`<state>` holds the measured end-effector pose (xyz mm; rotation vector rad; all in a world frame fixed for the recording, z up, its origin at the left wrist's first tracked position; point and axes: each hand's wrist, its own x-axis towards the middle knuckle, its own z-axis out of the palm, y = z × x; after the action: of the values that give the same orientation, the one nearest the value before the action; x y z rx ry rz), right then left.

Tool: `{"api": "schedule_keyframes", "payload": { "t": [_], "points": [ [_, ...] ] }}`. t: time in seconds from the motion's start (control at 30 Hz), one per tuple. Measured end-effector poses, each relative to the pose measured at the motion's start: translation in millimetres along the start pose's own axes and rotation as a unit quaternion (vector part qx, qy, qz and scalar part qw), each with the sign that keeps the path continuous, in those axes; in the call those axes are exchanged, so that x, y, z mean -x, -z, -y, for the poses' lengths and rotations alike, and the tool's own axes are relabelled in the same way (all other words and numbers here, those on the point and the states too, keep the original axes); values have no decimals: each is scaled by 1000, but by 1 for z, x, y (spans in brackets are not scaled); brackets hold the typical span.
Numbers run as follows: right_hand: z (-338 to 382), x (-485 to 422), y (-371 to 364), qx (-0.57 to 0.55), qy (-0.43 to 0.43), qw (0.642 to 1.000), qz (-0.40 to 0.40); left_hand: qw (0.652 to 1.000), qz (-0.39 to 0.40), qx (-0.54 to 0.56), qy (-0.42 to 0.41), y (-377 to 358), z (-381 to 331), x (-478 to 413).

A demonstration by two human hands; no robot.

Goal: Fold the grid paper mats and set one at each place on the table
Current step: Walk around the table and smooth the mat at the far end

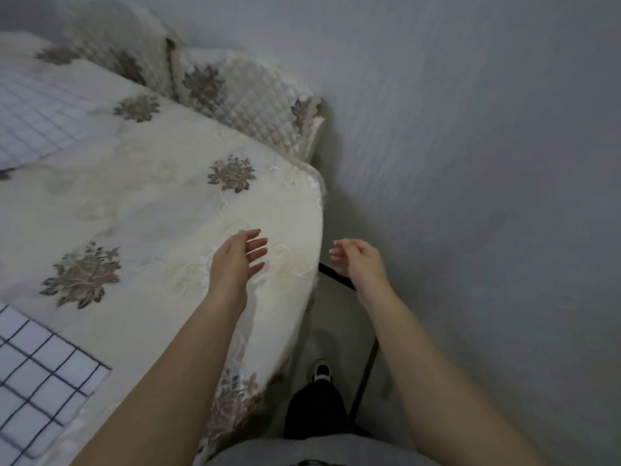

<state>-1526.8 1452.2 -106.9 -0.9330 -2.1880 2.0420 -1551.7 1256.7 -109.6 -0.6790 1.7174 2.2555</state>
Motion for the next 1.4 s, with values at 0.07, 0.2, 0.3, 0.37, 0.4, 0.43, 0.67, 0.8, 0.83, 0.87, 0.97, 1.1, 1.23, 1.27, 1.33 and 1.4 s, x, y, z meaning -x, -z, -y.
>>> {"api": "schedule_keyframes", "payload": {
  "t": [0.07, 0.2, 0.3, 0.37, 0.4, 0.43, 0.67, 0.8, 0.83, 0.87, 0.97, 1.1, 1.23, 1.27, 1.33, 1.4],
  "points": [
    [16, -32, -11, 6, 8, 999, 36, 999, -39, 19, -10, -7, -7, -12],
    [39, -78, -36, 29, 10, 992, 119, 992, -120, 36, -32, -16, -18, -28],
    [50, -100, -59, 67, 11, 979, 191, 980, -185, 63, -37, -15, -26, -35],
    [56, -112, -75, 87, 15, 968, 233, 971, -222, 82, -41, -14, -30, -36],
    [59, -116, -83, 93, 17, 963, 252, 966, -238, 92, -43, -13, -31, -37],
    [62, -119, -91, 99, 20, 958, 269, 961, -254, 101, -44, -11, -31, -38],
    [74, -125, -145, 125, 26, 923, 363, 930, -333, 149, -52, 7, -36, -45],
    [79, -128, -173, 125, 28, 913, 387, 920, -349, 171, -53, 17, -42, -57],
    [81, -130, -178, 128, 29, 911, 390, 919, -350, 175, -54, 19, -45, -61],
    [83, -132, -183, 131, 31, 910, 392, 917, -350, 180, -57, 21, -48, -65],
    [93, -140, -197, 135, 38, 908, 395, 912, -355, 196, -63, 26, -61, -77],
    [103, -151, -215, 127, 36, 908, 397, 908, -356, 208, -68, 28, -78, -93],
    [108, -161, -233, 135, 31, 898, 418, 898, -373, 220, -80, 33, -93, -107],
    [110, -164, -239, 139, 30, 893, 426, 893, -381, 226, -81, 35, -95, -111],
    [114, -170, -252, 149, 28, 883, 444, 883, -397, 238, -82, 38, -98, -118],
    [116, -178, -265, 152, 22, 872, 465, 872, -417, 241, -84, 38, -101, -124]
  ]
}}
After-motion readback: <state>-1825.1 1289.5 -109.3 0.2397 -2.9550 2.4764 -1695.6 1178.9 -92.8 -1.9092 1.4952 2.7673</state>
